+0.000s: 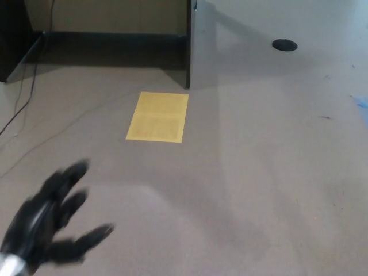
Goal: There is a tripod standing in front of the robot and the robot extends its left arm to grab it. It lifts the tripod and passes it to a person.
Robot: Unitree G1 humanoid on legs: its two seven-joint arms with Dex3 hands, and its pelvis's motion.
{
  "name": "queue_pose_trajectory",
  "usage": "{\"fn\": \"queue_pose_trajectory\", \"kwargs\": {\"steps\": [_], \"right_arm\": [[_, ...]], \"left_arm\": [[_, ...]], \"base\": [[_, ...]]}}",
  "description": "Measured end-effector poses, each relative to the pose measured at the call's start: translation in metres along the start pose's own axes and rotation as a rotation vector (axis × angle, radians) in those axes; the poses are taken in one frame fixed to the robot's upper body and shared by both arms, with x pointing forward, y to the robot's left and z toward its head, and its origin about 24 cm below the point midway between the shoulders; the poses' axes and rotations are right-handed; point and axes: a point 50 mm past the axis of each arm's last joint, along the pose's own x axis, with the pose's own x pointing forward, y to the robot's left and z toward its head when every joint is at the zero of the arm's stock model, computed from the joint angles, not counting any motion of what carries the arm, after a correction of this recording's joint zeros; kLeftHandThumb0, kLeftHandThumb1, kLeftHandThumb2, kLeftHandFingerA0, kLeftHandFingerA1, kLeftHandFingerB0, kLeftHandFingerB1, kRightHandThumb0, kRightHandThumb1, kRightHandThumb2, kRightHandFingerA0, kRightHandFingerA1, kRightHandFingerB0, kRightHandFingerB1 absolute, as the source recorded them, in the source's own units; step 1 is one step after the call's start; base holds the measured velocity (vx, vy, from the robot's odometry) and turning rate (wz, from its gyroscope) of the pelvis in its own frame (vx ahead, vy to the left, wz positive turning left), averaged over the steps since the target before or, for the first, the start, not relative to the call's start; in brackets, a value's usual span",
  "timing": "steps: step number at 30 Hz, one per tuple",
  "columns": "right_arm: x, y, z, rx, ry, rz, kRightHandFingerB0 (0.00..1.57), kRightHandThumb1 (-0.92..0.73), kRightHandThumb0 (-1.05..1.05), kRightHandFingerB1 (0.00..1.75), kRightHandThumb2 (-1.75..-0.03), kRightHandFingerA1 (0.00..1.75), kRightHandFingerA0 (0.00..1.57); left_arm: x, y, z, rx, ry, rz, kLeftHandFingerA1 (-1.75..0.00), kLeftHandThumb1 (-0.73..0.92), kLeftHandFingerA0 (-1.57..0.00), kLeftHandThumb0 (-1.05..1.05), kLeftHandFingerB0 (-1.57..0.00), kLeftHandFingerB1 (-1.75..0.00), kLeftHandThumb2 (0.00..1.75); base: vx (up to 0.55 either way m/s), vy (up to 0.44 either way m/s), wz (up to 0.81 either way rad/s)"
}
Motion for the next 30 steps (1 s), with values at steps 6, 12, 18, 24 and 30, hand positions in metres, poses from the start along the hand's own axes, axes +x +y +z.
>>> {"fn": "queue_pose_trajectory", "kwargs": {"steps": [6, 12, 18, 24, 30], "right_arm": [[-0.003, 0.005, -0.005, 0.022, 0.006, -0.016, 0.30, -0.68, -0.44, 0.30, -0.61, 0.33, 0.35], [-0.007, 0.011, -0.009, 0.045, 0.003, -0.037, 0.24, -0.70, -0.45, 0.29, -0.62, 0.32, 0.31], [-0.011, 0.014, -0.014, 0.071, 0.005, -0.068, 0.19, -0.62, -0.50, 0.36, -0.75, 0.39, 0.25], [-0.014, 0.012, -0.017, 0.094, 0.003, -0.104, 0.22, -0.70, -0.45, 0.29, -0.62, 0.33, 0.33], [-0.016, 0.011, -0.019, 0.104, -0.005, -0.130, 0.22, -0.70, -0.45, 0.29, -0.62, 0.33, 0.33]], "left_arm": [[-0.026, 0.025, -0.062, -0.036, 0.212, 0.094, -0.31, 0.37, -0.07, -0.56, -0.08, -0.25, 0.66], [-0.053, 0.040, -0.107, -0.025, 0.385, 0.142, -0.30, 0.34, -0.05, -0.47, -0.06, -0.25, 0.66], [-0.079, 0.049, -0.144, 0.034, 0.564, 0.155, -0.29, 0.45, -0.07, -0.48, -0.07, -0.22, 0.56], [-0.087, 0.058, -0.155, 0.145, 0.642, 0.140, -0.50, 0.41, -0.03, -0.32, 0.00, -0.48, 0.94], [-0.088, 0.062, -0.156, 0.222, 0.645, 0.123, -0.49, 0.45, -0.03, -0.32, 0.00, -0.47, 0.97]], "base": [[0.00, 0.000, 0.00], [0.00, 0.000, 0.00], [0.00, 0.000, 0.00], [0.00, 0.000, 0.00], [0.00, 0.000, 0.00]]}}
